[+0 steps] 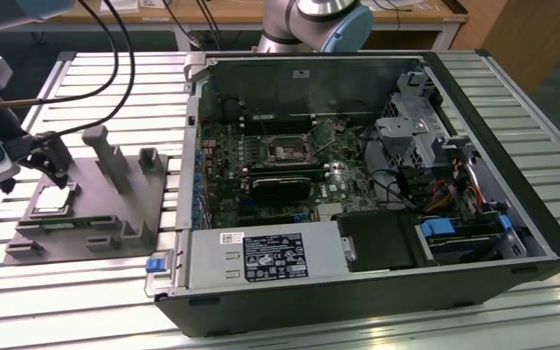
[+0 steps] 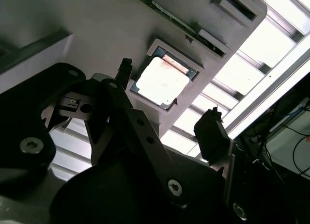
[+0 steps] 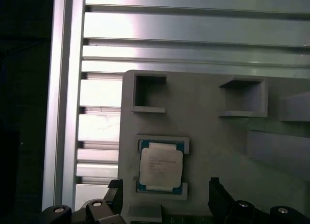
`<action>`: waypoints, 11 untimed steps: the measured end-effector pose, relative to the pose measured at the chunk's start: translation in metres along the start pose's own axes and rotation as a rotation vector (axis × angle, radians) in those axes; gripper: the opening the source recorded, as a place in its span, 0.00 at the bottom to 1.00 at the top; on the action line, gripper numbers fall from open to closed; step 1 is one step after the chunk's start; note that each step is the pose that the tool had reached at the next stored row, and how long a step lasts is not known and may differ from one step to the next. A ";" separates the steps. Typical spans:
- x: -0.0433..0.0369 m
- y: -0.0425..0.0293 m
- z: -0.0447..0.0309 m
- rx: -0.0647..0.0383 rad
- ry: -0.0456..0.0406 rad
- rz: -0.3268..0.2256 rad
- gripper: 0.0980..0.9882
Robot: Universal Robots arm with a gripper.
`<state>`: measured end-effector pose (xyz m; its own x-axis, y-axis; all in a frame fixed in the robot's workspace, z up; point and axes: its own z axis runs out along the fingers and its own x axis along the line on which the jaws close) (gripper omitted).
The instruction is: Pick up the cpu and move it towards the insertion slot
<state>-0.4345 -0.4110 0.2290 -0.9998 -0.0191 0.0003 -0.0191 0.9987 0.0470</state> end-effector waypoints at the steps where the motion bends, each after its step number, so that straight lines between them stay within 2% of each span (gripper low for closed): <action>1: 0.0000 0.0000 0.0008 0.000 0.0000 0.000 0.78; 11: 0.0000 -0.0005 0.0109 0.000 0.0001 0.000 0.78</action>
<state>-0.4345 -0.4110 0.2180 -0.9998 -0.0191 0.0003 -0.0191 0.9987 0.0470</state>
